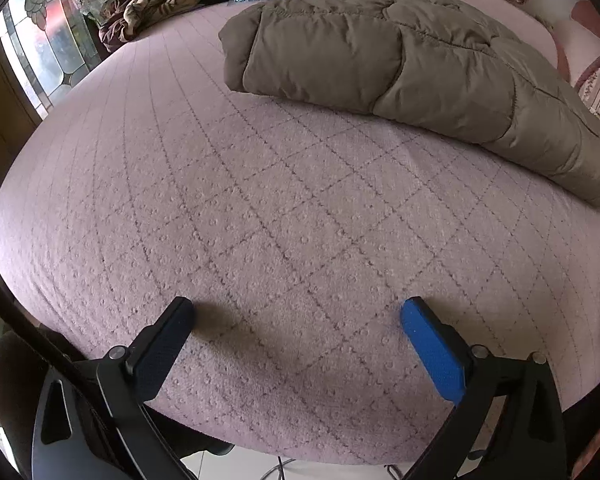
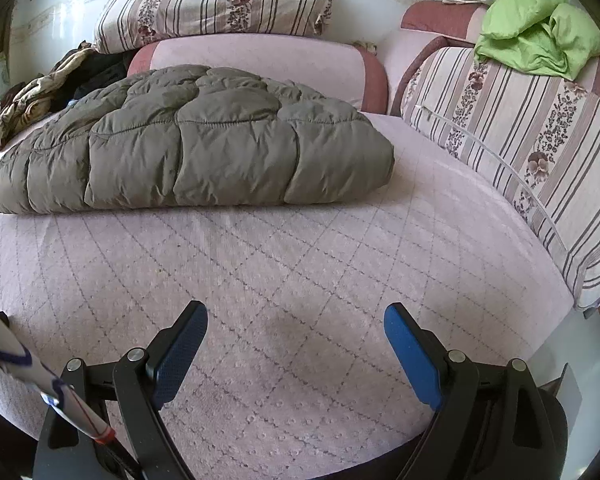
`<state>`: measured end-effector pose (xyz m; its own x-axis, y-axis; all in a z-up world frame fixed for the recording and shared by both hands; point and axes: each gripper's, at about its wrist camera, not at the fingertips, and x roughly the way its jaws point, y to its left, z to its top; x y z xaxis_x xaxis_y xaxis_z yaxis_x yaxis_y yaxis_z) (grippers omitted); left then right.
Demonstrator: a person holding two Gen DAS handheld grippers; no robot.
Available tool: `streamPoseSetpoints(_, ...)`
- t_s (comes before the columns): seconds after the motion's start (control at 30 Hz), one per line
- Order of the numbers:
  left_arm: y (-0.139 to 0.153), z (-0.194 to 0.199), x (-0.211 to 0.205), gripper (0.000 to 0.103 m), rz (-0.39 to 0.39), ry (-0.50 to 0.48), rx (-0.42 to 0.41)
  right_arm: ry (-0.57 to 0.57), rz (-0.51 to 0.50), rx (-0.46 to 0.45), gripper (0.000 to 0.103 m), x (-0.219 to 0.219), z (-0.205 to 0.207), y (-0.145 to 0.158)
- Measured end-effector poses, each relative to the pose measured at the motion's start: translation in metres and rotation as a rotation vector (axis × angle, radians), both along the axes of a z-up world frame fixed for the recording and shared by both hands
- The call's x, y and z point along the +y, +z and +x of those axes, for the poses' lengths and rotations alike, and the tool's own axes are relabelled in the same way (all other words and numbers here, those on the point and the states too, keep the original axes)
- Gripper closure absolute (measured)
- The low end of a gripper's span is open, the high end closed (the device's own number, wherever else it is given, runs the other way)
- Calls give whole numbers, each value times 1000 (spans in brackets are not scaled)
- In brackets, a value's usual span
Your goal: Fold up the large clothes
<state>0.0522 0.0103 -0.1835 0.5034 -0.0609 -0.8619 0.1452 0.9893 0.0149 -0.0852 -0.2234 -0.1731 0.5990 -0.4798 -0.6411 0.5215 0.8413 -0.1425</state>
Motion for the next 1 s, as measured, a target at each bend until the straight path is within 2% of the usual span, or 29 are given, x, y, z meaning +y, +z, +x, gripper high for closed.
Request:
streamPoseSetpoints(0.1, 2, 1, 1, 0, 9, -22, 24, -2, 8, -9, 10, -3, 0, 5)
streamPoseSetpoints(0.13, 6, 3, 2, 6, -3, -34, 37, -6, 13, -18, 10, -7, 0, 9)
streamPoseSetpoints(0.2, 19, 4, 10, 17, -65, -46, 29, -12, 30, -35, 10, -16, 0, 18)
streamPoseSetpoints(0.3, 48, 18, 28, 16, -141, -43, -29, -27, 60, -73, 10, -43, 5, 41)
streamPoseSetpoints(0.4, 76, 57, 40, 16, -168, -35, -68, -46, 154, -108, 9, -93, 22, 67)
streamPoseSetpoints(0.53, 96, 131, 52, 13, -261, -49, -73, -44, 313, -173, 6, -163, 55, 83)
streamPoseSetpoints(0.6, 92, 171, 53, 13, -272, -72, -45, -45, 396, -175, 5, -195, 79, 77)
streamPoseSetpoints(0.67, 77, 212, 49, 13, -296, -90, 29, 0, 536, -148, 4, -221, 104, 60)
streamPoseSetpoints(0.7, 70, 218, 48, 13, -323, -87, 51, -7, 578, -126, 4, -231, 115, 50)
streamPoseSetpoints(0.77, 62, 241, 45, 13, -409, -122, 93, -2, 598, -102, 4, -239, 131, 36)
streamPoseSetpoints(0.9, 48, 272, 11, 9, -511, -241, 160, 145, 738, -53, 4, -246, 176, 9)
streamPoseSetpoints(0.93, 41, 275, 2, 3, -526, -242, 183, 160, 759, -44, 4, -247, 184, 6)
streamPoseSetpoints(1.0, 32, 283, -13, 0, -518, -174, 215, 167, 781, -45, 3, -243, 203, -2)
